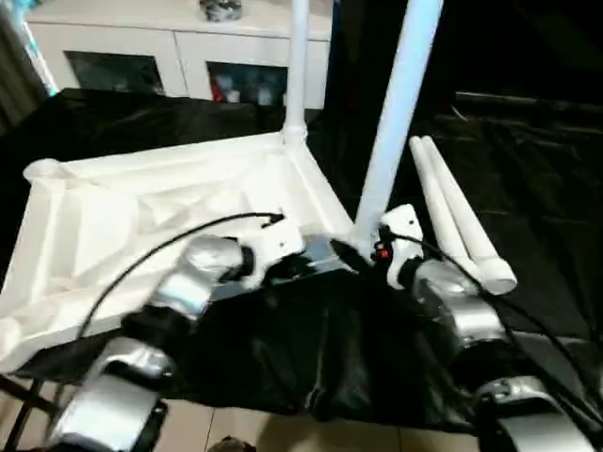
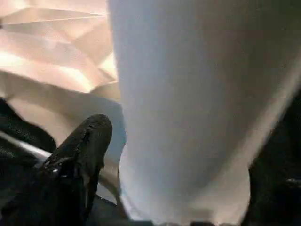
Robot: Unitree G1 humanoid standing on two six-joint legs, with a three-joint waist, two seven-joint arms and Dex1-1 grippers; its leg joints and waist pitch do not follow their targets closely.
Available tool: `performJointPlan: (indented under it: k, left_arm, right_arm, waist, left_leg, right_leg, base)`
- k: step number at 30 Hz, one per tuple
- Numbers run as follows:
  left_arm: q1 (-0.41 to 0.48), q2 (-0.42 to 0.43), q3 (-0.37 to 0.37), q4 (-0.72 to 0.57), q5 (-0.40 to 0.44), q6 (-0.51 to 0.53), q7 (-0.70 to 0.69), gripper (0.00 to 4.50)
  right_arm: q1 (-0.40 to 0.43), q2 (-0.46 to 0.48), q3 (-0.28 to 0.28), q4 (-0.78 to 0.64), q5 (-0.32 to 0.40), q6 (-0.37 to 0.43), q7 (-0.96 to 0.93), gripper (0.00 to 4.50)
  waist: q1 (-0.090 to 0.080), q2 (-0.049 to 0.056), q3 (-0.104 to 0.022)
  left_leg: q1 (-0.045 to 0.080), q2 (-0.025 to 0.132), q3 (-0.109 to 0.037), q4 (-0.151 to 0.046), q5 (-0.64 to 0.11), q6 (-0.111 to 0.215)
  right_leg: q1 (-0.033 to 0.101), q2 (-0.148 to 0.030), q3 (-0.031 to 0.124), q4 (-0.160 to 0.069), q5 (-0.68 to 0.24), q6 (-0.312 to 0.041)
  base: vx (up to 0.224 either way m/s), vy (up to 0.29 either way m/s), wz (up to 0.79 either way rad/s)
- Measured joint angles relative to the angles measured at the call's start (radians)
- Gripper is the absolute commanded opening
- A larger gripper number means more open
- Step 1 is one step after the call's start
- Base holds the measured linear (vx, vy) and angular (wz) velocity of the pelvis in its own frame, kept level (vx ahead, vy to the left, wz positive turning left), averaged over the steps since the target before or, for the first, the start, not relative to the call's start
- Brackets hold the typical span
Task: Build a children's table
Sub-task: Rotate leg to tighten
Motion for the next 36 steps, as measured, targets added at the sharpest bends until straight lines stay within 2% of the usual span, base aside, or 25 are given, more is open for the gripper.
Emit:
performJointPlan:
  k: [3,8,9,12,14,20,26,30,33,36]
  left_arm:
    - [0.008,0.044,0.008,-0.005,-0.033,-0.022,-0.087,0.0]
    - [0.006,0.086,0.01,0.014,-0.056,-0.059,-0.181,0.0]
    - [0.005,0.094,0.009,0.019,-0.061,-0.066,-0.201,0.0]
    - [0.001,0.108,0.006,0.027,-0.065,-0.082,-0.242,0.0]
    - [0.0,0.113,0.002,0.028,-0.065,-0.088,-0.255,0.0]
    - [-0.007,0.119,-0.004,0.032,-0.066,-0.098,-0.272,0.0]
    - [-0.017,0.075,0.001,0.045,-0.034,-0.057,-0.146,0.0]
    - [-0.031,-0.036,0.017,0.067,0.013,0.04,0.066,0.0]
    - [-0.031,-0.091,0.016,0.069,0.035,0.083,0.164,0.0]
    - [-0.032,-0.113,0.016,0.069,0.039,0.096,0.206,0.0]
  right_arm:
    - [0.004,-0.065,0.051,-0.03,0.013,0.001,0.172,3.9]
    - [0.005,-0.124,0.096,-0.058,0.021,0.01,0.351,3.9]
    - [0.006,-0.13,0.106,-0.066,0.021,0.013,0.381,3.54]
    - [0.006,-0.138,0.113,-0.067,0.022,0.02,0.428,3.48]
    - [0.006,-0.139,0.117,-0.067,0.024,0.02,0.445,3.17]
    - [0.013,-0.14,0.119,-0.08,0.034,0.033,0.458,2.81]
    - [0.037,-0.075,0.069,-0.085,0.017,0.049,0.25,2.73]
    - [0.008,0.045,-0.034,0.0,-0.004,0.046,-0.122,2.72]
    - [-0.015,0.091,-0.064,0.041,-0.019,0.041,-0.286,2.72]
    - [-0.017,0.118,-0.073,0.046,-0.034,0.027,-0.38,2.72]
  waist:
    - [0.002,0.0,0.0]
    - [0.008,-0.001,0.001]
    - [0.009,-0.001,0.001]
    - [0.015,-0.002,0.001]
    - [0.018,-0.002,0.001]
    - [0.025,-0.002,0.002]
    - [0.023,-0.003,0.001]
    - [0.003,-0.003,0.001]
    - [-0.005,-0.001,0.0]
    - [-0.005,0.0,0.0]
  left_leg:
    - [-0.003,0.003,0.0,0.003,0.0,0.0]
    - [-0.006,0.003,0.0,0.006,0.0,0.001]
    - [-0.006,0.003,0.0,0.006,0.0,0.001]
    - [-0.006,0.004,0.0,0.006,0.0,0.001]
    - [-0.006,0.004,0.0,0.006,0.0,0.001]
    - [-0.006,0.004,0.0,0.007,0.0,0.001]
    - [-0.003,0.004,0.0,0.007,0.0,0.0]
    - [0.005,0.001,0.0,0.006,0.0,0.0]
    - [0.012,-0.003,0.0,0.003,0.0,0.0]
    - [0.011,-0.003,0.0,0.001,0.0,0.0]
  right_leg:
    - [-0.001,0.002,-0.001,0.0,0.0,0.0]
    - [-0.002,0.002,-0.001,0.0,0.0,0.0]
    - [-0.002,0.002,-0.001,0.0,0.0,0.0]
    - [-0.002,0.002,-0.001,0.001,0.0,0.0]
    - [-0.002,0.002,-0.001,0.001,0.0,0.0]
    - [-0.002,0.002,-0.001,0.001,0.0,0.0]
    - [-0.001,0.002,-0.001,0.004,0.001,-0.002]
    - [0.002,-0.001,0.001,0.003,0.0,-0.001]
    - [0.002,-0.004,0.002,0.001,-0.002,0.003]
    - [0.002,-0.005,0.001,-0.003,-0.003,0.004]
  base:
    - [0.0,0.0,0.0]
    - [0.0,0.0,0.0]
    - [0.0,0.0,0.0]
    - [0.0,0.0,0.0]
    - [0.0,0.0,0.0]
    - [0.0,0.0,0.0]
    - [0.0,0.0,0.0]
    - [0.0,0.0,0.0]
    - [0.0,0.0,0.0]
    - [0.0,0.0,0.0]
